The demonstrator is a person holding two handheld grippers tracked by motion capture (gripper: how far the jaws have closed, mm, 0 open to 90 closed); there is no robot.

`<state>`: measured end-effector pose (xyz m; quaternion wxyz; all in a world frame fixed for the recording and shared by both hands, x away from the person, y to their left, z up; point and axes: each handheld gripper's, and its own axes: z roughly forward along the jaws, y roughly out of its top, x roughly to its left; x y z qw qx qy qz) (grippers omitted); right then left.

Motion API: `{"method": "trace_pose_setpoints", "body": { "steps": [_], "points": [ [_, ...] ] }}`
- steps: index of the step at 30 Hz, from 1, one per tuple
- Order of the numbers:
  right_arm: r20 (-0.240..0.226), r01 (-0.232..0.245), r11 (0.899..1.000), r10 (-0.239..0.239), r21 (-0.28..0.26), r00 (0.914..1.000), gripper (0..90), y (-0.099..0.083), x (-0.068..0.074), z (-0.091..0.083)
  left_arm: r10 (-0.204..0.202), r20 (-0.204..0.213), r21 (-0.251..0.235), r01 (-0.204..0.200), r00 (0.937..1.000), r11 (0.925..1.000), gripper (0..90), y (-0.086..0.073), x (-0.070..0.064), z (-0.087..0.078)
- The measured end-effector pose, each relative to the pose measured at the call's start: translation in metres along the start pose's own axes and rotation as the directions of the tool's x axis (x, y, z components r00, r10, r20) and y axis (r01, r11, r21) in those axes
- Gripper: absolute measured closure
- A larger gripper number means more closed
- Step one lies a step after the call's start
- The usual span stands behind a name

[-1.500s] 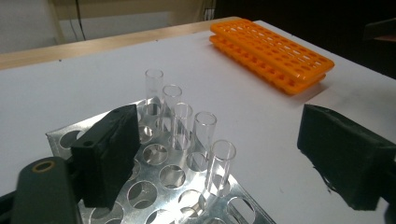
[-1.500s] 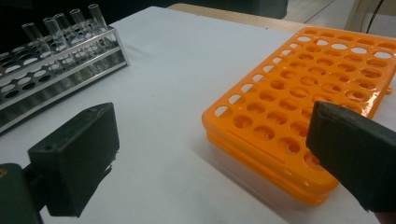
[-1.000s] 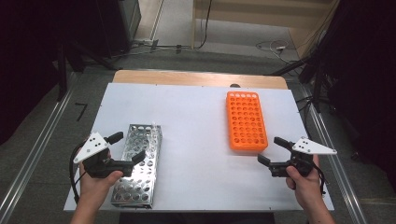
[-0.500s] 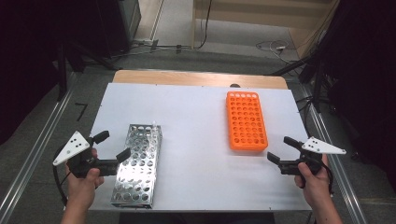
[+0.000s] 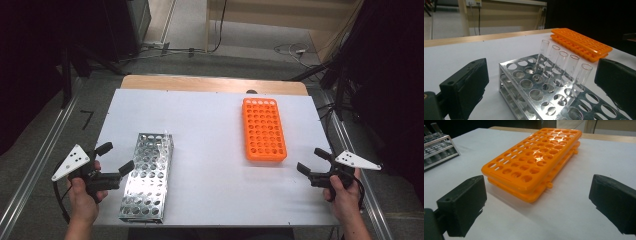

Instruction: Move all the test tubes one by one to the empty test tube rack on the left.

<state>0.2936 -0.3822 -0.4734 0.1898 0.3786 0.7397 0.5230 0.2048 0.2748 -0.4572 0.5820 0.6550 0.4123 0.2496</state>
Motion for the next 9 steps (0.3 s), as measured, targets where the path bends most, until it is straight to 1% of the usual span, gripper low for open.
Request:
{"method": "trace_pose_setpoints", "body": {
  "steps": [3, 4, 9],
  "points": [
    [-0.010, -0.006, 1.000, 0.006, 0.002, 0.9999, 0.0, -0.0008, -0.0001, 0.0004, 0.003, 0.006, 0.006, -0.003, 1.0000, 1.0000, 0.0, -0.0005, 0.0002, 0.0007],
    [-0.004, -0.001, 1.000, 0.001, 0.003, 1.0000, 0.0, -0.0008, 0.0001, 0.0009, 0.003, 0.007, 0.006, -0.003, 1.0000, 1.0000, 0.0, -0.0007, 0.0003, 0.0008],
    [-0.006, 0.001, 1.000, -0.001, 0.006, 1.0000, 0.0, -0.0003, 0.0015, 0.0017, 0.001, 0.012, 0.004, -0.001, 0.9999, 1.0000, 0.0, 0.0001, 0.0003, 0.0009]
  ]
}}
